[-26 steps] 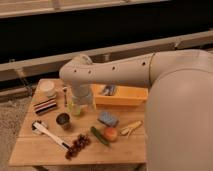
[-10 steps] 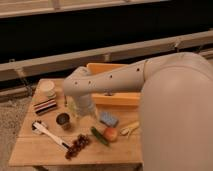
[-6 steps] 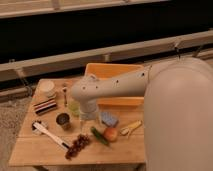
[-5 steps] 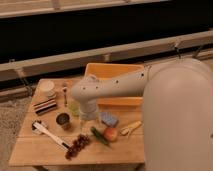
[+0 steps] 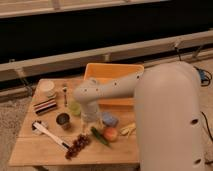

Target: Place pepper in metal cup

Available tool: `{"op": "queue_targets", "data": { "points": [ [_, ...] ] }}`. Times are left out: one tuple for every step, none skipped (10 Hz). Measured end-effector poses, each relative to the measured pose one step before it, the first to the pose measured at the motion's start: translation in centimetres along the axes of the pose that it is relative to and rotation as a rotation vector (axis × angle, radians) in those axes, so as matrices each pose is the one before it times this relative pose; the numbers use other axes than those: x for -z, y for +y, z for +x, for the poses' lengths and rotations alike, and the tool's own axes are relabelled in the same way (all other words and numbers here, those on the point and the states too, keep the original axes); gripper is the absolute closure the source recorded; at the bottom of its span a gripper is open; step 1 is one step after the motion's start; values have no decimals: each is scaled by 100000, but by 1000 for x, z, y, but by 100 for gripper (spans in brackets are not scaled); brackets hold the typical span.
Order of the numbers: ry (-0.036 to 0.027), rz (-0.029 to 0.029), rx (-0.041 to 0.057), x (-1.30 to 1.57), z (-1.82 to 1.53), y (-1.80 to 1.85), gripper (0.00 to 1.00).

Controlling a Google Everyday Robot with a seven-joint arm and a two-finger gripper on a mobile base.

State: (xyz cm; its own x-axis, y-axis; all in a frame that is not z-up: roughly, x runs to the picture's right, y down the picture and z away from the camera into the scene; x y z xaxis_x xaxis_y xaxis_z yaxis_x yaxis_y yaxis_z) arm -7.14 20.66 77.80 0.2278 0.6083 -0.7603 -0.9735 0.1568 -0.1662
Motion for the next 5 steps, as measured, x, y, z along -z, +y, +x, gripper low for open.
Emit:
{"op": "queue_targets", "data": {
  "points": [
    [915, 490, -263, -460, -186, -426, 35],
    [947, 745, -827, -485, -338, -650, 35],
    [588, 433, -622, -334, -240, -423, 35],
    [786, 437, -579, -285, -309, -336, 35],
    [933, 277, -197, -301, -190, -240, 35]
  ]
}}
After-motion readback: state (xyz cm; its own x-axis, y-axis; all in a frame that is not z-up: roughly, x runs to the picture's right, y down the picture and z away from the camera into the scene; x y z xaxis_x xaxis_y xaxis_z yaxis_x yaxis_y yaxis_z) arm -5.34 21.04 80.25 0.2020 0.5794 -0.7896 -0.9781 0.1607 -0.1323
